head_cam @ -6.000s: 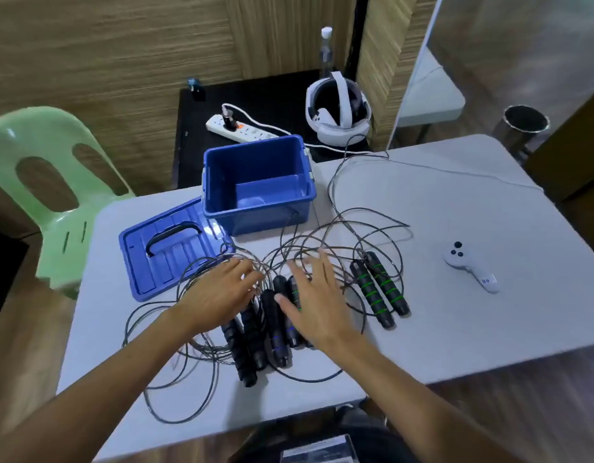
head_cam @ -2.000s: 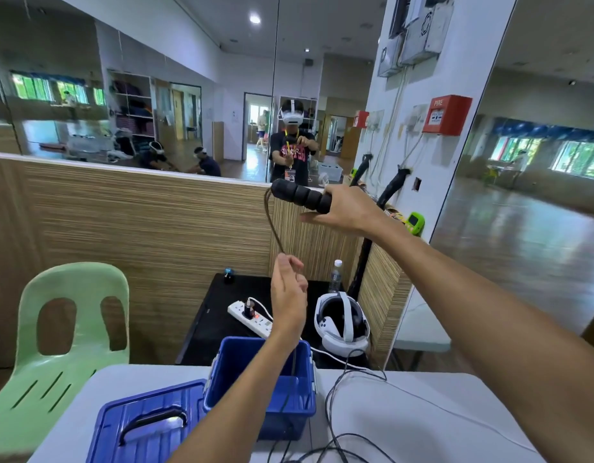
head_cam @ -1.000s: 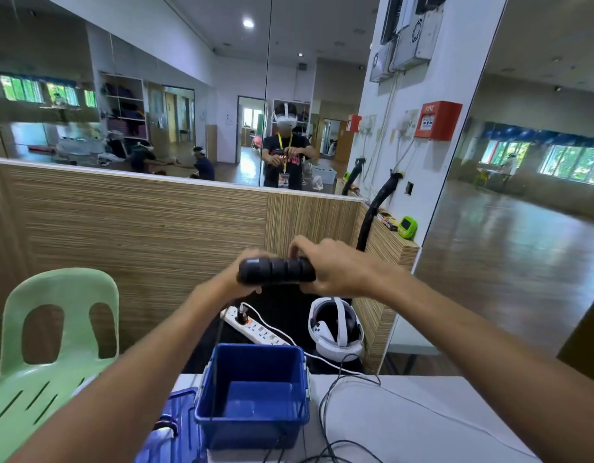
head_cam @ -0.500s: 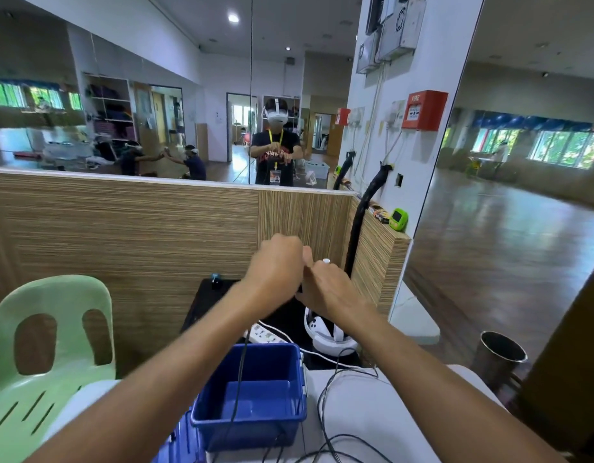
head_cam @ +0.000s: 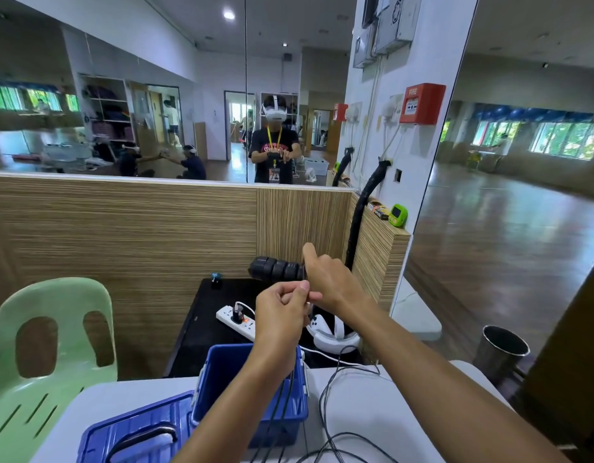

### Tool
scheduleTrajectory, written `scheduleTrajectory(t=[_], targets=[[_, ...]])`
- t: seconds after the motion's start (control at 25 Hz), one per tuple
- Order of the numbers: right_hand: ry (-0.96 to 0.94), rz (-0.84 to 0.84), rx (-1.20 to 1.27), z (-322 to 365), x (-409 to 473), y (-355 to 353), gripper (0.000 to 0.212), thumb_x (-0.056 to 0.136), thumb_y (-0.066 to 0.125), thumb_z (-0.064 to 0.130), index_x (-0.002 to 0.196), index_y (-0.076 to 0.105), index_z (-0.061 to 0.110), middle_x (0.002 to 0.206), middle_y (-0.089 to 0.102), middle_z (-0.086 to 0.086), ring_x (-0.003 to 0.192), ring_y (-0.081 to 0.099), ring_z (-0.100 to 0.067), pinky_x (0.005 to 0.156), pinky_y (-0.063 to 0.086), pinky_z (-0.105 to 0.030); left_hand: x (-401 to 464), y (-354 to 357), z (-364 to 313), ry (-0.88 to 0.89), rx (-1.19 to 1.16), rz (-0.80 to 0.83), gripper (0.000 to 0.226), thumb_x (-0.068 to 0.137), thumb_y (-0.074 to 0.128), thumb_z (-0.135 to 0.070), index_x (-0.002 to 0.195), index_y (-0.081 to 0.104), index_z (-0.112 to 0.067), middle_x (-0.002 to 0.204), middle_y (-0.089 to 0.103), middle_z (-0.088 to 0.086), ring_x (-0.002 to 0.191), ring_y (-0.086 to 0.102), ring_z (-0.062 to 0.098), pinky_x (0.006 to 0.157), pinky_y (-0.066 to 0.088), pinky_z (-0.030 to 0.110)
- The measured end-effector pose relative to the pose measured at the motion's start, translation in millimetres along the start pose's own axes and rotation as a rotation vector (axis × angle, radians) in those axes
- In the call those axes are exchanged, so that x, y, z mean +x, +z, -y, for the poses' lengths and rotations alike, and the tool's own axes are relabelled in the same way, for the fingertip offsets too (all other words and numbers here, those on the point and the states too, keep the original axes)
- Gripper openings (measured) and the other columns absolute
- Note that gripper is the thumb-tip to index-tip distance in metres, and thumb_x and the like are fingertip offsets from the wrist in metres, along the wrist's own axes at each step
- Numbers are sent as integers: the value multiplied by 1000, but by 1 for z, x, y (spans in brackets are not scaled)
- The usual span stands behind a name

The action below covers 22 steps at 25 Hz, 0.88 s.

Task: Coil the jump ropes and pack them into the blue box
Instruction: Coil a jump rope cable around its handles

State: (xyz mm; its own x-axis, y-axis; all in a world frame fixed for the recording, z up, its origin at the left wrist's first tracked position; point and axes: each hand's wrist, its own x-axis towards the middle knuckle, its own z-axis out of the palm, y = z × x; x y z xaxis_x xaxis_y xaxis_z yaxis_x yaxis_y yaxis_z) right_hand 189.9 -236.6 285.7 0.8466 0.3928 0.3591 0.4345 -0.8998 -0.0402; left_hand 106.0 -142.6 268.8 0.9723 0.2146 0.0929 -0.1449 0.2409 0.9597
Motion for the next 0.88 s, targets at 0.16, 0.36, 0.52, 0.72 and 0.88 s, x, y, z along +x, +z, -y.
scheduleTrajectory(t=[0.16,0.36,0.52,0.72,0.88], targets=[[7,15,-46,1,-1,-1,32,91,57,14,117,39,6,92,62,-13,72,54,-32,58,36,-37,1,-4,13,-35,14,8,17,99,52,-11,105,62,0,67,68,2,46,43,3,45,37,15],[31,49,4,0,-6,-1,39,90,64,25,115,39,9,83,46,-4,69,51,-28,56,34,-33,6,-12,16,23,288,2,13,98,52,-17,101,62,-9,65,66,-4,46,49,-1,48,35,13],[21,32,24,-3,1,0,36,90,64,29,105,37,10,80,47,-4,73,55,-32,57,35,-35,5,-11,12,315,573,-36,15,99,51,-21,90,62,-14,71,67,-3,52,55,-4,47,38,10],[-13,-45,21,-4,5,7,25,90,56,10,106,37,9,72,52,-4,62,54,-31,53,38,-38,6,-3,24,-18,150,20,38,102,38,-38,96,62,-9,67,68,2,48,44,6,46,35,19],[-43,-58,-25,-4,4,7,20,92,50,7,103,33,11,73,52,-5,61,51,-30,54,36,-37,12,-10,17,-93,130,141,39,100,47,-38,88,65,-5,56,55,1,42,35,6,41,27,18]])
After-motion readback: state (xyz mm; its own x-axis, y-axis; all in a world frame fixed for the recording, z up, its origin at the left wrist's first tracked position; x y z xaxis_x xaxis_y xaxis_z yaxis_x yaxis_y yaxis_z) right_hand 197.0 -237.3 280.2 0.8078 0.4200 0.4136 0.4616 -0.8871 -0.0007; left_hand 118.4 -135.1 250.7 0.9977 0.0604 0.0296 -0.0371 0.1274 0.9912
